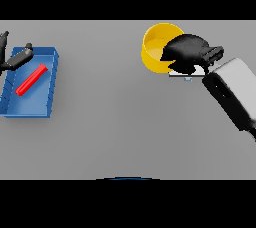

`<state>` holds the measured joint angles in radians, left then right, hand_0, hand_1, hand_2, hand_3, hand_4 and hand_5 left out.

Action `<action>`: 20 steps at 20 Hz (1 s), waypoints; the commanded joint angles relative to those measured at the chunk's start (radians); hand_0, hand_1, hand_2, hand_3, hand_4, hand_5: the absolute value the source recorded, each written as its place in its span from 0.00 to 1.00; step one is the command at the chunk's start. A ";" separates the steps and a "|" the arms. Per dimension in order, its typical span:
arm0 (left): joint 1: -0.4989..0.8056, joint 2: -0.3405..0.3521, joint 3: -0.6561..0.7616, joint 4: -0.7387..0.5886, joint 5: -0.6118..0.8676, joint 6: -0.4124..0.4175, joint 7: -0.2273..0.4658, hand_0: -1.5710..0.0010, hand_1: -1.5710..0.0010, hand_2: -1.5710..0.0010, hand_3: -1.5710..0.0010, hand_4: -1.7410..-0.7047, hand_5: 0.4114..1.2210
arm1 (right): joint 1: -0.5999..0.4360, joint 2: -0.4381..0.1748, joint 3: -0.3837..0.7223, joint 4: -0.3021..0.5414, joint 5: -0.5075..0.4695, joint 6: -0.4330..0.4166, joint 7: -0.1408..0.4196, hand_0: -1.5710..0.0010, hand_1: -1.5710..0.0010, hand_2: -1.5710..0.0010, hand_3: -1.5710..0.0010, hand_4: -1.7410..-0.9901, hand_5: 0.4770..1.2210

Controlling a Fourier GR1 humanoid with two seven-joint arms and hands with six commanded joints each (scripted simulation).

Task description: Pick up the red beaker and tilt it to pour out 1 green nut into yellow bowl. Pick up the yellow bowl and place it on the metallic measuring scale.

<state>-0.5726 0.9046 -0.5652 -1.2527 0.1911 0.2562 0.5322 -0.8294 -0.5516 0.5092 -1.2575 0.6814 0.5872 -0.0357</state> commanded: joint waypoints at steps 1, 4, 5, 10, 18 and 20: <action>-0.004 0.000 0.002 -0.003 0.004 -0.002 0.011 1.00 1.00 1.00 1.00 0.90 0.40 | -0.007 -0.008 -0.004 0.033 0.003 -0.014 -0.012 0.00 0.00 0.00 0.21 0.03 1.00; -0.002 0.004 0.004 -0.024 0.009 0.004 0.038 1.00 1.00 1.00 1.00 0.89 0.42 | -0.022 -0.018 -0.032 0.133 -0.008 -0.048 -0.007 0.00 0.00 0.00 0.23 0.03 1.00; 0.002 0.003 0.000 -0.036 0.009 0.009 0.042 1.00 1.00 1.00 1.00 0.89 0.43 | -0.022 -0.023 -0.034 0.159 -0.010 -0.061 -0.033 0.00 0.00 0.00 0.23 0.03 1.00; -0.007 -0.003 -0.005 -0.022 0.000 0.015 0.076 1.00 1.00 1.00 1.00 0.89 0.45 | -0.070 -0.009 -0.041 0.359 0.013 -0.142 -0.064 0.00 0.00 0.00 0.25 0.03 1.00; 0.001 0.013 0.000 -0.023 0.003 0.004 0.066 1.00 1.00 1.00 1.00 0.91 0.41 | -0.098 0.039 -0.027 0.591 0.029 -0.265 -0.118 0.00 0.01 0.00 0.09 0.02 1.00; -0.013 0.007 0.003 -0.015 0.005 -0.002 0.062 1.00 1.00 1.00 1.00 0.91 0.40 | -0.110 0.057 -0.022 0.645 0.032 -0.292 -0.125 0.00 0.03 0.00 0.06 0.02 1.00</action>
<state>-0.5859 0.9112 -0.5627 -1.2676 0.1963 0.2540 0.5954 -0.9390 -0.4942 0.4869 -0.6124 0.7126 0.2948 -0.1595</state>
